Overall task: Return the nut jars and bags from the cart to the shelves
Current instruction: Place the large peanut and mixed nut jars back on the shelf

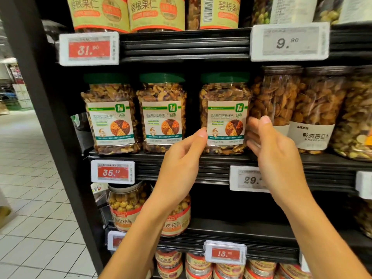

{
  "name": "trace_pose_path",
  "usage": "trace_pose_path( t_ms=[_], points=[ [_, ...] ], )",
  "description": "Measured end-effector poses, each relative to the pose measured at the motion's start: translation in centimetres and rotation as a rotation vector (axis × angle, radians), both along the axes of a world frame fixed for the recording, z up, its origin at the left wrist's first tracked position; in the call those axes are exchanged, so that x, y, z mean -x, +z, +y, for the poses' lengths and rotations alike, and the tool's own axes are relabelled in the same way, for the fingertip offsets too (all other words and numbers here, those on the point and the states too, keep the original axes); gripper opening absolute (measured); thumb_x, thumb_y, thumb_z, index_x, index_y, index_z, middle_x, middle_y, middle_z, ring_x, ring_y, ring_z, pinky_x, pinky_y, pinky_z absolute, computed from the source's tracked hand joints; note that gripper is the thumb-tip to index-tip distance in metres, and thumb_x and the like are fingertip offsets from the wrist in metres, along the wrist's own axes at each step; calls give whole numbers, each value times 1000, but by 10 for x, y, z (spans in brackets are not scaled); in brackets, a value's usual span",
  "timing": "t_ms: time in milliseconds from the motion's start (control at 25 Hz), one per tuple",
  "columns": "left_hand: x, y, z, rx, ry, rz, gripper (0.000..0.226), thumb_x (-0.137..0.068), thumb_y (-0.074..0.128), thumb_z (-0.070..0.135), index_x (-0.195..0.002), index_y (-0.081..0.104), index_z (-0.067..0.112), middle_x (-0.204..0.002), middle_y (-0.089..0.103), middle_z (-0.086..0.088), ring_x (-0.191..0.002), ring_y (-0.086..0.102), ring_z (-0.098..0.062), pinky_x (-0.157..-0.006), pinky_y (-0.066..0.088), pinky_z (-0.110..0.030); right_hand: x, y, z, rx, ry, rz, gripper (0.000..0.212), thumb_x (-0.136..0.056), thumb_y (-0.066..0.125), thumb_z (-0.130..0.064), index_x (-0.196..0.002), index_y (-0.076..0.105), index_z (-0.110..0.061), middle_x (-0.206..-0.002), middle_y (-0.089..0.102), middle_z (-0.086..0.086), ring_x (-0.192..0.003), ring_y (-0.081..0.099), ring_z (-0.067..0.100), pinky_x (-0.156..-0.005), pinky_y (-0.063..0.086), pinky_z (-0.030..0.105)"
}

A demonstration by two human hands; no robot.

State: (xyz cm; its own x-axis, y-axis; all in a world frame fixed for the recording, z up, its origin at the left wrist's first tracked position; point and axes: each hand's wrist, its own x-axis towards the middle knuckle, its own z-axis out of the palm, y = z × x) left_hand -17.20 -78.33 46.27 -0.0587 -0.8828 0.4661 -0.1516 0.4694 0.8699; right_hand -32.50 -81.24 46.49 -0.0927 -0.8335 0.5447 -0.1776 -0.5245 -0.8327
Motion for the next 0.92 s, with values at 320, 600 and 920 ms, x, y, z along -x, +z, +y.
trace_pose_path(
  t_ms=[320,600,920],
  points=[
    [-58,-18,18,161,357,277,34,-94,51,22,-128,54,26,-117,60,23,-109,55,12,-87,44,-5,-80,2,13,45,228,179,50,-96,35,-47,-141,38,-24,-144,41,-11,-120,37,-14,-97,27,3],
    [-62,-10,-5,87,416,110,59,-93,55,34,-146,31,23,-134,41,22,-120,39,11,-98,34,-11,-100,5,-14,-44,115,205,57,-97,28,-47,-144,34,-16,-149,37,-1,-137,31,12,-110,16,20],
    [-65,-17,9,116,359,215,51,-89,58,27,-138,45,22,-123,53,27,-114,47,16,-87,39,1,-98,0,-5,-22,282,59,44,-96,25,-52,-112,61,-34,-109,66,-18,-109,56,-4,-98,42,26]
  ],
)
